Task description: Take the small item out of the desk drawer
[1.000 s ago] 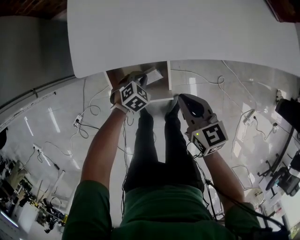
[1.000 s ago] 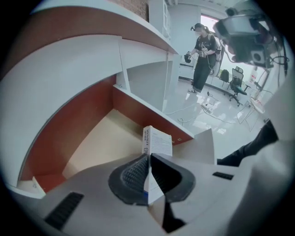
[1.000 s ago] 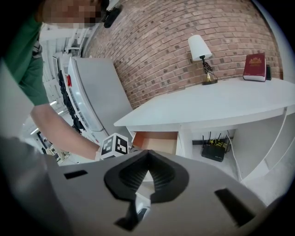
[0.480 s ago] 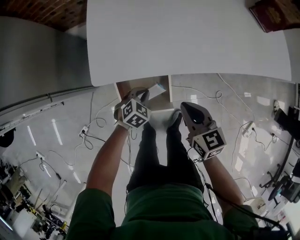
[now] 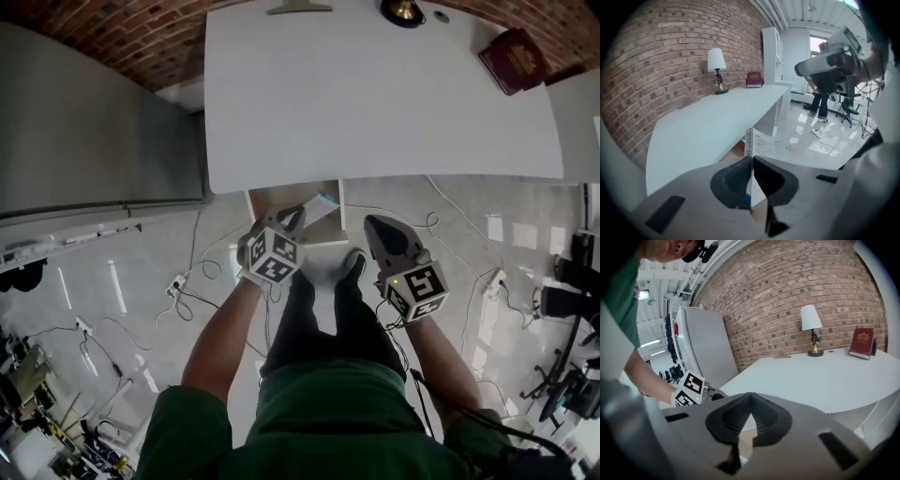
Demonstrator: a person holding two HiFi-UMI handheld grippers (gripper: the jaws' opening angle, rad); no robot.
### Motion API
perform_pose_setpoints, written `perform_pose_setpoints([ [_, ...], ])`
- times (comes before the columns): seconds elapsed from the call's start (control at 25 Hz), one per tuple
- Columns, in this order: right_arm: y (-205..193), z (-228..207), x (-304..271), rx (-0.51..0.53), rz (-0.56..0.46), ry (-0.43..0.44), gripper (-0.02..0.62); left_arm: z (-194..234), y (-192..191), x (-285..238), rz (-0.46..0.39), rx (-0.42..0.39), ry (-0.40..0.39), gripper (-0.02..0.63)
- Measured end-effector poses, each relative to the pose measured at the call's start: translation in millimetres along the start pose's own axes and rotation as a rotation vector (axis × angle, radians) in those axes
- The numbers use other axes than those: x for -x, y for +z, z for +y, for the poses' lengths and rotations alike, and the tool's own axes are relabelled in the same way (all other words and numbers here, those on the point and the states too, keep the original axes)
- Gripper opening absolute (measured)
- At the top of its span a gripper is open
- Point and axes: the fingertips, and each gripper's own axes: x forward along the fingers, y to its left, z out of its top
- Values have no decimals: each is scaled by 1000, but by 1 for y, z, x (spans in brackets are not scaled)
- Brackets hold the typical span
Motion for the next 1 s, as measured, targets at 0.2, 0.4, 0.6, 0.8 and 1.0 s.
perform_pose_setpoints([
  [0.2, 29, -10, 15, -1, -43, -42, 3, 9, 22, 35, -55, 45, 36, 21],
  [0.4, 62, -18, 24, 11, -96, -66, 3, 38, 50, 56, -116, 106, 84, 21],
  [0.6, 85, -17, 34, 26, -115, -83, 3, 66, 64, 70, -164, 213, 99, 21],
  [0.8, 105, -22, 37, 53, -135, -115, 3, 86, 84, 72, -207, 303, 65, 21],
  [1.0, 120, -19, 35, 47, -147, -123, 3, 111, 88, 68, -234, 456, 34, 21],
])
